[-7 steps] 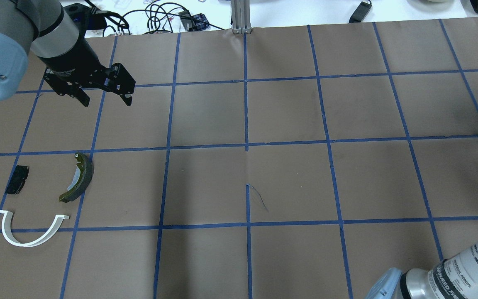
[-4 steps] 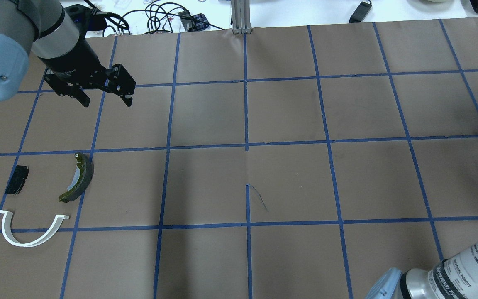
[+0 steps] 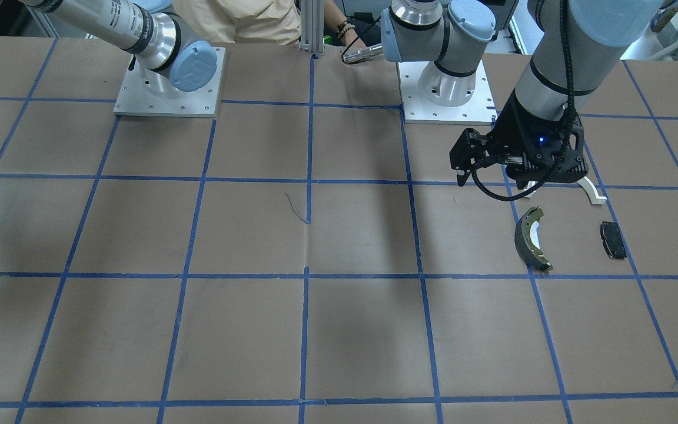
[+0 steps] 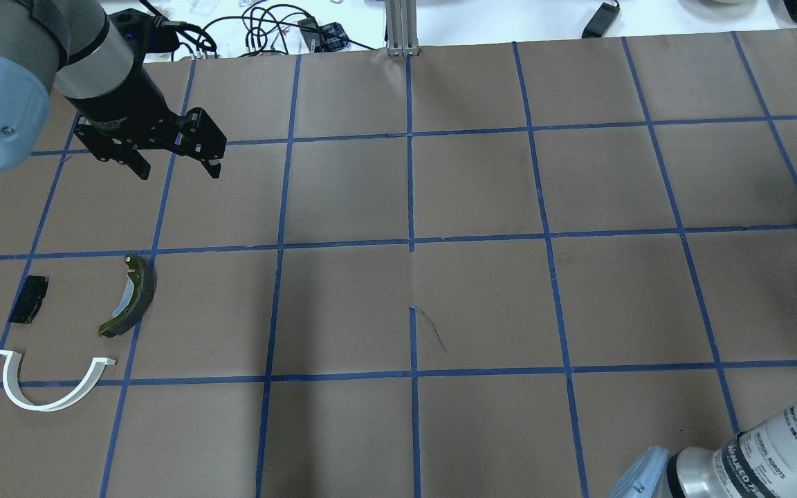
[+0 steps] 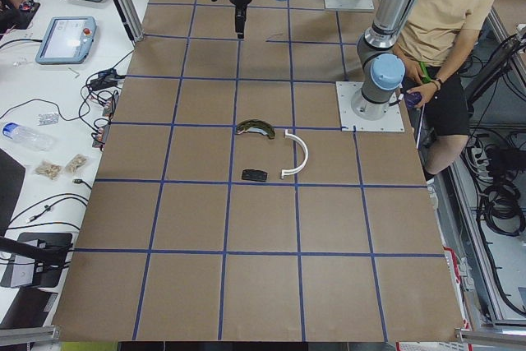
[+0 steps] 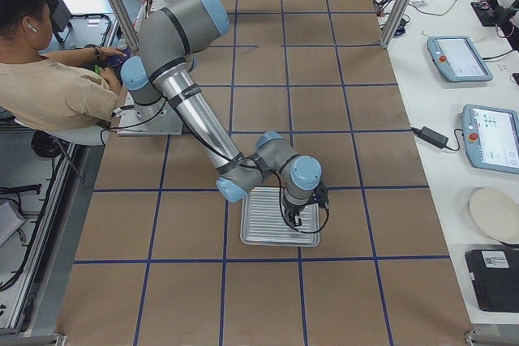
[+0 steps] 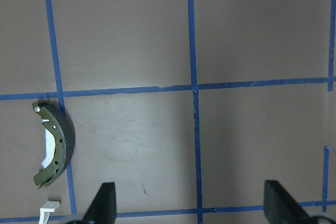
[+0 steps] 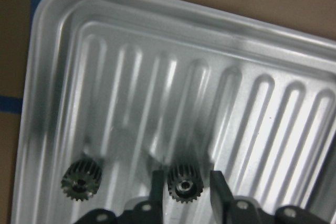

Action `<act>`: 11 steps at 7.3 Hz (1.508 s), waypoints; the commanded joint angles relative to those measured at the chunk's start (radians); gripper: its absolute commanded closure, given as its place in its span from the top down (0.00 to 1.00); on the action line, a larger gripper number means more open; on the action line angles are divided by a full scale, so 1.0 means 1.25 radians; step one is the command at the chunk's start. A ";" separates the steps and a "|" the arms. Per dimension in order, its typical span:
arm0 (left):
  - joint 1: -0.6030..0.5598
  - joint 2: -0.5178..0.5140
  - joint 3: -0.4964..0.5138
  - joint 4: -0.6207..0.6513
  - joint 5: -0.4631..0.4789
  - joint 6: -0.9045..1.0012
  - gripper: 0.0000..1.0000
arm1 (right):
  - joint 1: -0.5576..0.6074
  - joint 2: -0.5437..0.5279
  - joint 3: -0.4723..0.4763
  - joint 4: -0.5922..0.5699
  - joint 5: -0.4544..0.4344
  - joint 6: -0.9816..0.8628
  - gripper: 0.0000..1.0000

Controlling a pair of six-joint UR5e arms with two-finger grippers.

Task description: Place bearing gear from tray to pile

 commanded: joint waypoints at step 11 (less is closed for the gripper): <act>-0.002 0.000 -0.006 0.000 -0.005 -0.001 1.00 | 0.805 -0.156 0.087 0.106 -0.007 0.959 0.00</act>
